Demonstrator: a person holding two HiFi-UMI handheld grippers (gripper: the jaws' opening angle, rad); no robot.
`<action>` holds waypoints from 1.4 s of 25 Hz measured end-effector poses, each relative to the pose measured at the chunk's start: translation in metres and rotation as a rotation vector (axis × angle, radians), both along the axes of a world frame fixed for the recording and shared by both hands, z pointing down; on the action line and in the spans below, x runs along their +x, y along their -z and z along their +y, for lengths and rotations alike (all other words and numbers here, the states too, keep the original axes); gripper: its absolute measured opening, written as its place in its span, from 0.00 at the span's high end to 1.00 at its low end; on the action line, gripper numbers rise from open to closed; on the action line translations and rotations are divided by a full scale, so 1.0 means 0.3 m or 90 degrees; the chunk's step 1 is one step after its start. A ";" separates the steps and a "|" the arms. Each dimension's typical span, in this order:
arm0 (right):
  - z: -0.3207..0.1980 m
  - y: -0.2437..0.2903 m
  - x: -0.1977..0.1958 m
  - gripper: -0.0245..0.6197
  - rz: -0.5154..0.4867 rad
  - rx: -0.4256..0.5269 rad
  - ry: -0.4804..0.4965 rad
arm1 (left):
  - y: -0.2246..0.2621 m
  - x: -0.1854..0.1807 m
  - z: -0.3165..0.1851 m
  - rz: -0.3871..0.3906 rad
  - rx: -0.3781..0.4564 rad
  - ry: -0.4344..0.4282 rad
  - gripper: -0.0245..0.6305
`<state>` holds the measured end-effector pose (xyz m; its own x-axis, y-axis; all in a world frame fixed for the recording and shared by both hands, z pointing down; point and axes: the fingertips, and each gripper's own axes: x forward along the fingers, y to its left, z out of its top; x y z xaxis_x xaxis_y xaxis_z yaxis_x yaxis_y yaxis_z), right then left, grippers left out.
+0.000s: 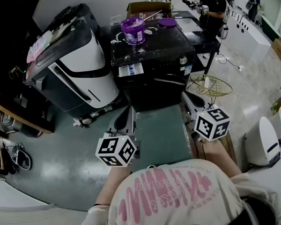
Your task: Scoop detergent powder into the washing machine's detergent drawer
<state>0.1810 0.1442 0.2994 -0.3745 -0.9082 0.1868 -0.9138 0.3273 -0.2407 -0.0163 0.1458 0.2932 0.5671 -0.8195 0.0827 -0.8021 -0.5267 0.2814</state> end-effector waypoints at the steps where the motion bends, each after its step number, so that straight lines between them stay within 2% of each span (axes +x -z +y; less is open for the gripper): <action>1: -0.007 0.006 -0.009 0.97 -0.001 0.002 -0.003 | 0.007 -0.012 -0.006 0.001 0.002 -0.002 0.96; 9: -0.032 0.037 -0.110 0.97 -0.007 0.017 -0.019 | 0.046 -0.126 -0.057 0.016 0.017 -0.009 0.96; 16: -0.037 -0.017 -0.198 0.97 -0.017 0.005 -0.046 | 0.004 -0.183 -0.085 0.010 0.017 -0.049 0.96; 23: -0.077 -0.119 -0.269 0.97 -0.018 -0.040 -0.037 | -0.095 -0.219 -0.120 0.042 -0.031 -0.061 0.96; 29: -0.208 -0.164 -0.207 0.97 -0.005 -0.046 -0.059 | -0.149 -0.197 -0.262 0.055 -0.051 -0.034 0.96; 35: -0.425 -0.181 -0.111 0.97 -0.030 -0.062 -0.051 | -0.159 -0.083 -0.445 0.060 -0.060 -0.042 0.96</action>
